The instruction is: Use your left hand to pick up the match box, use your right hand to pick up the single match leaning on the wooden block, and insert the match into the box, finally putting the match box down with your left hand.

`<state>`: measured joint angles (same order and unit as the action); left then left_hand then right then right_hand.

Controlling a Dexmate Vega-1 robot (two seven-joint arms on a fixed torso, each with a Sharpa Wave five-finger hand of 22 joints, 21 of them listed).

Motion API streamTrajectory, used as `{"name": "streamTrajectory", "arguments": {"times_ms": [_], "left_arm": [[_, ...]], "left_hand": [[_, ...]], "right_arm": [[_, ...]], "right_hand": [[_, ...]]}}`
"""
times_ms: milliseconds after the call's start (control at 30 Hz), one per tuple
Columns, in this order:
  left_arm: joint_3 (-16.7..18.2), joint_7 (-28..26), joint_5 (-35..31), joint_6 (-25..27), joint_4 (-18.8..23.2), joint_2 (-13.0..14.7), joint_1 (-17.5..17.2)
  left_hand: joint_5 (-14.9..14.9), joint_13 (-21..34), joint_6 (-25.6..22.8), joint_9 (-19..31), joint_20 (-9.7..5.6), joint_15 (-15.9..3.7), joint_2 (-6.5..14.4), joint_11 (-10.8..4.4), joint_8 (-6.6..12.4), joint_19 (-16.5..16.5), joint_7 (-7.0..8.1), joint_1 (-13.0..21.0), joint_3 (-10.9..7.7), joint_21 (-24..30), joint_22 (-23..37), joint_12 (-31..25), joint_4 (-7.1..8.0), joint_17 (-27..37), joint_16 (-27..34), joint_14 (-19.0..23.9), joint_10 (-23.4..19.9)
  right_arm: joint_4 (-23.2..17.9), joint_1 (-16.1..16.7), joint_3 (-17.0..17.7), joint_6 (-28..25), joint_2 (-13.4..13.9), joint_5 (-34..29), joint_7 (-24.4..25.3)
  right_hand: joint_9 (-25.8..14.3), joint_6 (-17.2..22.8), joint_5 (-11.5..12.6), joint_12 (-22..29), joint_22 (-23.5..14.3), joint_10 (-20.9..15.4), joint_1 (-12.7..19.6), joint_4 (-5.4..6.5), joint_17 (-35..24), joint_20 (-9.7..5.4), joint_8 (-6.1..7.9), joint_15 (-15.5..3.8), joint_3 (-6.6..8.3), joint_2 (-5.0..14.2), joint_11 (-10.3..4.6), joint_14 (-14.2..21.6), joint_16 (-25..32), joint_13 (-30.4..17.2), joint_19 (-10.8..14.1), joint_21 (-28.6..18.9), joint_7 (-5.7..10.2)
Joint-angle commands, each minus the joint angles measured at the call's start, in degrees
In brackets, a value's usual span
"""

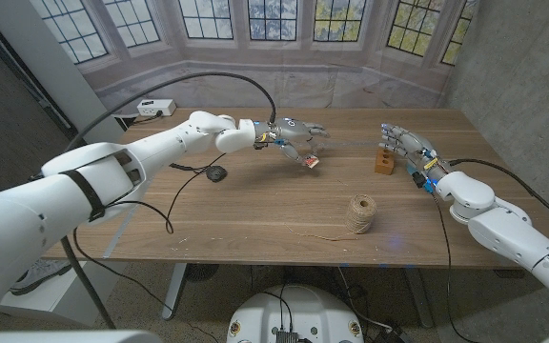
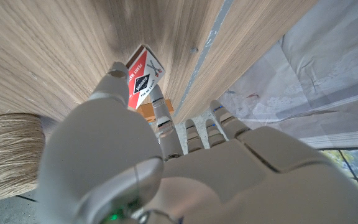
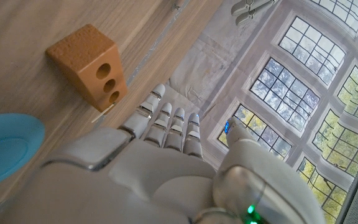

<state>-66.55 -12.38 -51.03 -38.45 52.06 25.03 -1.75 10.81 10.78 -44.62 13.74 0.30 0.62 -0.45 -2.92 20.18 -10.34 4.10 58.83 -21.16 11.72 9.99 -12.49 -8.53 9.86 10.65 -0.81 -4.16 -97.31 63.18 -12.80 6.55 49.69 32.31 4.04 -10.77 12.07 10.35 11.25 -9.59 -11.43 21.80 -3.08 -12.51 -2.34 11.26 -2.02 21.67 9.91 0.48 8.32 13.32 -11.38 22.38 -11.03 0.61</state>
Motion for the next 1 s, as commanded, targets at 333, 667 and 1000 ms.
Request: {"name": "streamTrajectory", "arguments": {"times_ms": [333,667,1000], "left_arm": [[-2.31,0.07,4.00,-0.24,-6.46,-5.32,1.85],[-2.17,-1.07,7.60,0.28,-9.36,-7.26,1.10],[-2.50,-1.43,9.58,0.48,-10.23,-8.36,1.07]], "left_hand": [[-0.11,0.28,-0.73,0.17,-0.04,0.07,0.24,-0.19,0.78,-0.13,-0.09,0.41,0.47,-0.29,0.18,0.00,-0.05,0.20,0.01,0.77,-0.66],[-0.12,0.28,-0.80,0.23,-0.15,0.08,0.32,-0.04,0.86,-0.25,-0.17,0.36,0.63,-0.25,0.18,0.02,0.01,0.20,-0.01,0.86,-0.89],[-0.13,0.29,-0.83,0.31,-0.04,0.12,0.43,-0.08,0.96,-0.19,-0.21,0.39,0.75,-0.29,0.18,0.08,0.02,0.20,-0.03,0.89,-0.99]], "right_arm": [[-3.70,1.51,1.39,-5.49,6.31,-4.18,0.87],[-6.31,0.83,0.94,-10.48,9.71,-7.49,1.62],[-8.82,0.10,0.02,-15.87,12.97,-11.26,2.51]], "right_hand": [[-0.21,0.85,0.04,0.30,-0.19,-0.55,1.25,-1.41,0.32,-0.64,0.13,-0.72,0.42,-0.48,-0.29,0.57,-0.17,-0.03,0.68,-0.21,-0.07],[-0.20,0.92,0.02,0.29,-0.19,-0.62,1.88,-1.98,0.49,-0.66,0.13,-0.95,0.61,-0.52,-0.49,0.73,-0.23,-0.02,0.77,-0.21,0.04],[-0.19,1.21,0.04,0.44,-0.18,-1.17,3.45,-3.32,0.87,-0.89,0.21,-1.25,1.16,-0.68,-0.76,1.11,-0.39,0.00,1.08,-0.27,0.39]]}}
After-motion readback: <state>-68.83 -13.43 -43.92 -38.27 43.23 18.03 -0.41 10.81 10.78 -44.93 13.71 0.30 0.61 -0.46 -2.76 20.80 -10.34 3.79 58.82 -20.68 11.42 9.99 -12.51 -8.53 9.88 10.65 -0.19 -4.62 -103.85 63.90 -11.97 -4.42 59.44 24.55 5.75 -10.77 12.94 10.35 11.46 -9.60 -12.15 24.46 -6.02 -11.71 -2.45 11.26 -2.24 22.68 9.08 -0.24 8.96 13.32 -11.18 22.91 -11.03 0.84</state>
